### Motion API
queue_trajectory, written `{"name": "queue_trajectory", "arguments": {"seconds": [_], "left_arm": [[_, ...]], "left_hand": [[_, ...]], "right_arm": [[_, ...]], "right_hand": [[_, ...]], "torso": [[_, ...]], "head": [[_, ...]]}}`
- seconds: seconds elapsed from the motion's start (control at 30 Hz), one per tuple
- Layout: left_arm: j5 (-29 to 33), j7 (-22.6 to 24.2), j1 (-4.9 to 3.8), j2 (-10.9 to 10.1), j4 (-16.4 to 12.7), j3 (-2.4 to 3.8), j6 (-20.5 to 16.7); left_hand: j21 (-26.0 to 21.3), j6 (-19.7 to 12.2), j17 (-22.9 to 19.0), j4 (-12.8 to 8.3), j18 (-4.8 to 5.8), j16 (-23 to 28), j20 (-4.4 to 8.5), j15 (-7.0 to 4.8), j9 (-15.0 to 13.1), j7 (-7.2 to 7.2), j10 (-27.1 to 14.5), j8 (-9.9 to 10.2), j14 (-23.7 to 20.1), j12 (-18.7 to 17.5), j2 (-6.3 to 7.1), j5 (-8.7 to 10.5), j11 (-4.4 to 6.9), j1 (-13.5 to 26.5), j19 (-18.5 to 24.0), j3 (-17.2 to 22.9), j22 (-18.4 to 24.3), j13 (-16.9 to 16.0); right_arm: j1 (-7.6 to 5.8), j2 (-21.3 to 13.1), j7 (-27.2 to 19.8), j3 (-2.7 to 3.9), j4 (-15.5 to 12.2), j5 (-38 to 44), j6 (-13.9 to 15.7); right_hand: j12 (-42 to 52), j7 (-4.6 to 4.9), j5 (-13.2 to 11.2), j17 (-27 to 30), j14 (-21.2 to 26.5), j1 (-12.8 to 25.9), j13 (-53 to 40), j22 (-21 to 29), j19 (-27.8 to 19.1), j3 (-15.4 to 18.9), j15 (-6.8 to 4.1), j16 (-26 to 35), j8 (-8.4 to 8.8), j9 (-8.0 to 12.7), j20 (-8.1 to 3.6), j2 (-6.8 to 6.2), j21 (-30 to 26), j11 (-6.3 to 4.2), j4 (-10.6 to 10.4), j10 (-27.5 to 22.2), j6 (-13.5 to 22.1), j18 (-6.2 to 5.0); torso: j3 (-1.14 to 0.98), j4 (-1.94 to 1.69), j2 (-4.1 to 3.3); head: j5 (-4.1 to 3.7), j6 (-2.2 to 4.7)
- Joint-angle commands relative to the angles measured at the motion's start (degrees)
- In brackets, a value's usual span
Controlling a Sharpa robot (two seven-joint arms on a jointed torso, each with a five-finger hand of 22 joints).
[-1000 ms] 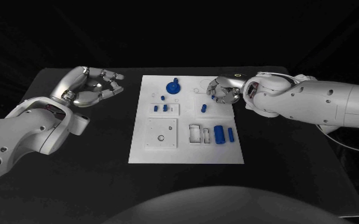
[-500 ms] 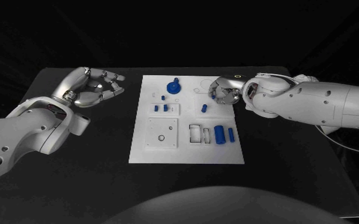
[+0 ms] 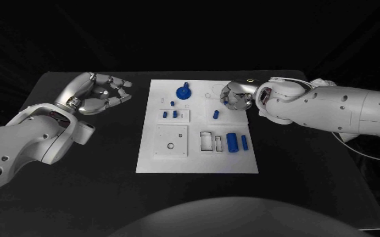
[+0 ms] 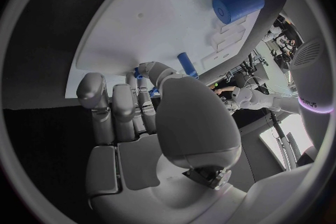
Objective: Assemble the parts on the task board
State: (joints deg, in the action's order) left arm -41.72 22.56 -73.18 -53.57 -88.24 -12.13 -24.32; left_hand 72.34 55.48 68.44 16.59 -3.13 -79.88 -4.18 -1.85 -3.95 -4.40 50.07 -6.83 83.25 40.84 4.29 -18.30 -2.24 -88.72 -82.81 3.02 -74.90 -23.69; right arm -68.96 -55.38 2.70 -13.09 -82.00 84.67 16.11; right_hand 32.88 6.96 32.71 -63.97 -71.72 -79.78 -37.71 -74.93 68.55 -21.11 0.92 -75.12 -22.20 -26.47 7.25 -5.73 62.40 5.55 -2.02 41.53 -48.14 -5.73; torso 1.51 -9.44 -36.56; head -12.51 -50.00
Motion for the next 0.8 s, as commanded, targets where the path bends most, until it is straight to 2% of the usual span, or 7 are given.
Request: {"name": "queue_trajectory", "arguments": {"seconds": [0.03, 0.27, 0.6, 0.7, 0.8], "left_arm": [[-0.2, 0.0, 0.01, 0.0, -0.1, 0.02, 0.9], [-0.2, 0.0, 0.04, 0.0, 0.0, -0.03, 1.0], [-0.2, -0.1, 0.10, 0.1, 0.1, -0.08, 1.1], [-0.1, -0.2, 0.12, 0.1, 0.1, -0.11, 1.1], [0.0, -0.3, 0.13, 0.1, 0.2, -0.17, 1.2]], "left_hand": [[-0.1, -0.2, -0.1, 0.1, -0.65, -0.1, -0.27, 0.13, 0.1, -0.37, -0.1, 0.2, 0.1, 0.3, 0.02, -0.39, 0.05, -0.5, -0.2, 0.4, -10.1, -0.1], [-0.4, -0.2, -0.6, 0.1, -0.70, 0.1, -0.28, 0.15, 0.1, -0.42, -0.2, 0.2, 0.0, 0.2, 0.02, -0.45, 0.02, -0.5, -0.1, 0.4, -10.0, 0.0], [-0.7, -0.2, -1.1, 0.1, -0.77, 0.4, -0.30, 0.18, 0.1, -0.47, -0.3, 0.2, -0.2, 0.2, 0.00, -0.50, -0.03, -0.6, 0.1, 0.5, -9.9, 0.0], [-0.9, -0.2, -1.4, 0.2, -0.80, 0.5, -0.33, 0.22, 0.1, -0.50, -0.4, 0.2, -0.4, 0.1, 0.00, -0.51, -0.09, -0.5, 0.1, 0.5, -9.9, 0.1], [-1.8, -0.2, -2.8, 0.2, -0.98, 1.3, -0.41, 0.31, 0.0, -0.54, -0.6, 0.2, -0.9, -0.1, -0.08, -0.49, -0.19, -0.4, 0.6, 0.6, -9.6, 0.2]], "right_arm": [[0.36, 0.2, -0.4, -0.14, 0.3, 0.6, -0.1], [0.48, 0.3, -1.2, -0.14, 0.5, 0.0, 2.2], [0.35, -0.2, -2.1, -0.07, -0.5, -1.1, 4.6], [-0.28, -1.0, -2.3, 0.00, -2.0, -1.4, 4.9], [-1.43, -1.9, -2.3, 0.06, -3.8, -1.6, 4.7]], "right_hand": [[0.5, 0.07, -0.4, 0.9, 0.8, -0.5, 0.1, -6.6, -0.4, -0.1, -0.03, 0.7, -0.66, -0.7, -0.07, 0.87, -0.3, -0.19, 0.7, 1.1, -0.9, -0.77], [0.9, 0.41, -0.7, 1.5, 0.3, -0.7, 0.8, -6.9, 0.4, 0.2, -0.08, 0.8, -1.89, -2.9, -0.14, 1.69, 0.9, -0.79, 1.7, 4.4, -2.1, -0.55], [0.7, 0.42, -0.7, 2.4, 0.2, -0.5, 1.5, -6.9, 0.5, 0.6, -0.15, 1.2, -2.40, -4.2, -0.22, 1.88, 1.2, -1.07, 2.0, 6.1, -2.7, -0.54], [0.6, 0.51, -0.7, 2.4, 0.1, -0.4, 1.7, -6.9, 0.6, 0.6, -0.12, 1.2, -2.37, -4.3, -0.21, 1.85, 1.3, -1.05, 2.1, 6.4, -2.7, -0.51], [0.6, 0.65, -0.6, 2.6, 0.0, -0.4, 1.9, -6.9, 0.6, 0.6, -0.09, 1.2, -2.30, -4.5, -0.20, 1.83, 1.3, -1.04, 2.2, 6.8, -2.6, -0.52]], "torso": [[-0.03, -0.07, 0.02], [0.00, -0.07, 0.07], [0.03, -0.11, 0.15], [0.02, -0.16, 0.14], [0.01, -0.05, 0.18]], "head": [[-0.02, 0.00], [0.04, 0.00], [0.66, 0.00], [0.81, 0.00], [1.05, 0.00]]}}
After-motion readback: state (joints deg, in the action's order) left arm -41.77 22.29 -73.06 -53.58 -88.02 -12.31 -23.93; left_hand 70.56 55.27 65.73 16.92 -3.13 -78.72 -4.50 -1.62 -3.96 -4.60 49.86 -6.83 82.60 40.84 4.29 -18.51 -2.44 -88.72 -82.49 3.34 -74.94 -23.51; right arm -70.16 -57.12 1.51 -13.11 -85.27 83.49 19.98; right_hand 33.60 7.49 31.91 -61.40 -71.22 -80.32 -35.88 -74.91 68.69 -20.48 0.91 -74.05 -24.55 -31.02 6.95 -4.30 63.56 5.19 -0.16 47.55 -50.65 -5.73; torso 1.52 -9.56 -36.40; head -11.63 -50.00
